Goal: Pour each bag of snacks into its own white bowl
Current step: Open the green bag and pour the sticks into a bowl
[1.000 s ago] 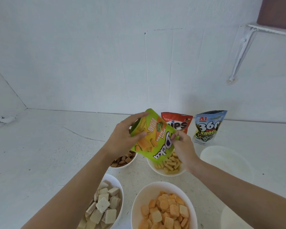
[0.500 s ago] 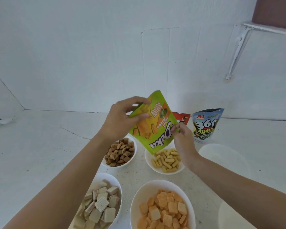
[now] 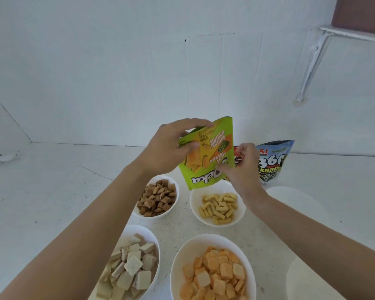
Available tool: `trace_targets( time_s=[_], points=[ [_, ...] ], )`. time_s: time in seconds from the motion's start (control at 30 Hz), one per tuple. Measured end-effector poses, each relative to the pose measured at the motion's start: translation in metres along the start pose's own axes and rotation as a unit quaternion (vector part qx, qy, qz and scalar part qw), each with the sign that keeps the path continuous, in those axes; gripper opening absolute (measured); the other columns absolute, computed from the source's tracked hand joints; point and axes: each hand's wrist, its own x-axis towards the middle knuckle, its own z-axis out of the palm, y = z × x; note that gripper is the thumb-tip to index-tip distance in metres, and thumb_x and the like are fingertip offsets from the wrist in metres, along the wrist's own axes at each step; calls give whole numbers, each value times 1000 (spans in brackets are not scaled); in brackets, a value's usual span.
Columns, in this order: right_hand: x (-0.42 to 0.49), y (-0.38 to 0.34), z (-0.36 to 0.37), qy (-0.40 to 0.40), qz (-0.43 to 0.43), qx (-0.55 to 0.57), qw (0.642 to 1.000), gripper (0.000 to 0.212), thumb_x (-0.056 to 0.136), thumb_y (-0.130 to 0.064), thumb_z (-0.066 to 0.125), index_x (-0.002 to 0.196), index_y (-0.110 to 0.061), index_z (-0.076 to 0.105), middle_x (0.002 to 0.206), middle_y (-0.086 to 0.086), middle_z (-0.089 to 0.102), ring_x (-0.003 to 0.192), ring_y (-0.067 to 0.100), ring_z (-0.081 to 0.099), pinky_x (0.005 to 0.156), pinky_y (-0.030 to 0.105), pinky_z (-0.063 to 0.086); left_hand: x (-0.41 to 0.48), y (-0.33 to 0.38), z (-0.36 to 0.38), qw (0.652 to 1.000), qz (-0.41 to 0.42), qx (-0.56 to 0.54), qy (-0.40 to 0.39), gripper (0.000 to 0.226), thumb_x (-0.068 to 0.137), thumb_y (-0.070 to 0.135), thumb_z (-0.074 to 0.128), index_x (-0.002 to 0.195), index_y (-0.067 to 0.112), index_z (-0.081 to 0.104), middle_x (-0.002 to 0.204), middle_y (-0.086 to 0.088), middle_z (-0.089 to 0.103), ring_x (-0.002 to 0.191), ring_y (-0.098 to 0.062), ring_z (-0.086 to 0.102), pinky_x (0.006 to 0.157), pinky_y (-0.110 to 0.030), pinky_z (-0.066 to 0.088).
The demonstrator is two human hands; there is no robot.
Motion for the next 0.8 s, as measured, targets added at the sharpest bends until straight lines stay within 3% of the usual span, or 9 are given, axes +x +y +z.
trace_targets(
  time_s=[0.07, 0.13, 0.27, 0.4, 0.57, 0.67, 0.73, 0.8],
  points=[
    [-1, -4, -6, -61, -29, 55, 996, 69, 69, -13, 90, 112, -33, 39, 121, 2, 52, 109, 8, 60, 80, 22, 54, -1, -2, 6, 1000, -4, -11, -7, 44, 93, -5, 64, 128, 21, 67, 114, 13, 70, 82, -9, 72, 63, -15, 51],
    [-3, 0, -8, -105, -39, 70, 991, 76, 70, -8, 90, 125, -23, 39, 118, -1, 60, 101, 1, 65, 76, 18, 55, -5, -6, 17, 1000, -5, -12, -7, 44, 92, -7, 62, 125, 22, 67, 116, 10, 70, 81, -12, 73, 64, -18, 53],
    [-5, 21, -8, -81, -26, 34, 996, 51, 68, -14, 92, 111, -17, 65, 101, -1, 75, 94, 13, 72, 80, 34, 58, -14, -18, 38, 999, -23, -31, -13, 46, 90, -10, 62, 123, 21, 68, 110, 15, 71, 89, -8, 72, 71, -20, 55],
    [-6, 21, -12, -75, -41, 62, 994, 39, 71, -13, 89, 104, -16, 69, 95, -2, 77, 89, 15, 74, 75, 29, 57, -14, -20, 41, 999, -25, -16, 24, 43, 89, 3, 73, 126, 24, 66, 103, 5, 70, 88, -13, 69, 77, -25, 56],
    [4, -15, -12, -66, -82, 103, 989, 36, 76, -12, 85, 107, -14, 67, 97, -3, 77, 91, 11, 73, 74, 21, 57, 0, -8, 25, 974, -93, -146, 143, 42, 85, 16, 82, 122, 19, 62, 94, -1, 72, 78, -17, 73, 68, -31, 60],
    [8, -30, -12, -52, -106, 116, 986, 34, 80, -11, 83, 110, -14, 67, 95, -8, 76, 90, 5, 72, 73, 15, 54, -1, -14, 27, 968, -137, -183, 103, 30, 89, 13, 76, 116, 14, 65, 103, -3, 75, 90, -10, 73, 77, -29, 61],
    [8, -30, -12, -48, -113, 109, 986, 34, 80, -12, 83, 109, -16, 67, 96, -8, 77, 91, 6, 72, 75, 17, 55, -8, -25, 33, 962, -172, -195, 79, 24, 90, 12, 75, 114, 11, 69, 108, -7, 76, 98, -19, 74, 80, -31, 62],
    [7, -21, -11, -56, -111, 94, 988, 32, 80, -12, 83, 108, -17, 67, 97, -6, 77, 92, 9, 72, 77, 20, 56, -17, -36, 41, 953, -201, -213, 74, 24, 90, 9, 74, 114, 5, 71, 110, -14, 76, 101, -31, 74, 85, -43, 63]
  ],
)
